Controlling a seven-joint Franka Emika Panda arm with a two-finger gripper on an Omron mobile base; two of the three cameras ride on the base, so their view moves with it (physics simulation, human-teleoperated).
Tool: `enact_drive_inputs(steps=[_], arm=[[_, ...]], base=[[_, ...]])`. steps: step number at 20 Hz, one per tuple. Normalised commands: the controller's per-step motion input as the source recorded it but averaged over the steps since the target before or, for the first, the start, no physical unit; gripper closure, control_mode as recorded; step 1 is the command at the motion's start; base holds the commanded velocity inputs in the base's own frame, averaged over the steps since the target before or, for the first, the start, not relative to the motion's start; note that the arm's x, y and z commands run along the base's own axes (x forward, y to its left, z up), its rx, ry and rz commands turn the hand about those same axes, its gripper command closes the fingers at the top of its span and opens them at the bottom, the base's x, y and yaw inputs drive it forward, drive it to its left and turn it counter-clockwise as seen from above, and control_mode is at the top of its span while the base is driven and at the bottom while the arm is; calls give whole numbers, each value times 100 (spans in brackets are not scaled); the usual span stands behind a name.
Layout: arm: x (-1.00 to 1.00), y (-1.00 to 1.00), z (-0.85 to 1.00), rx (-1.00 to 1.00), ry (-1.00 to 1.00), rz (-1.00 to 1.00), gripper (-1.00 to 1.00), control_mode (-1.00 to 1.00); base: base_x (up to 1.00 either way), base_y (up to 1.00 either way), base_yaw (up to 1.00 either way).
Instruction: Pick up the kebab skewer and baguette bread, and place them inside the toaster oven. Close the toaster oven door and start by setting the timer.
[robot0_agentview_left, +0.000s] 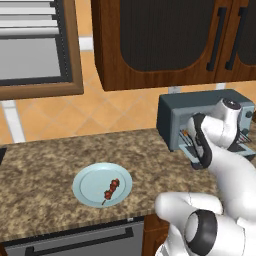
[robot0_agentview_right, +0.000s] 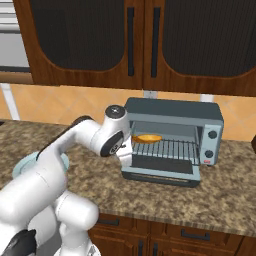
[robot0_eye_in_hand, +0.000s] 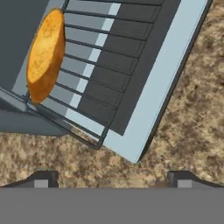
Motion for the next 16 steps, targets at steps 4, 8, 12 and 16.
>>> enact_drive_inputs(steps=[4, 8, 12, 16], arm=[[-50, 92, 4, 0, 25, 22, -100, -100], [-56, 97, 0, 0, 22, 21, -100, -100], [-52, 95, 1, 0, 23, 28, -100, -100], [-41, 100, -3, -6, 18, 30, -100, -100]], base=[[0, 0, 0], [0, 0, 0], [0, 0, 0], [0, 0, 0]])
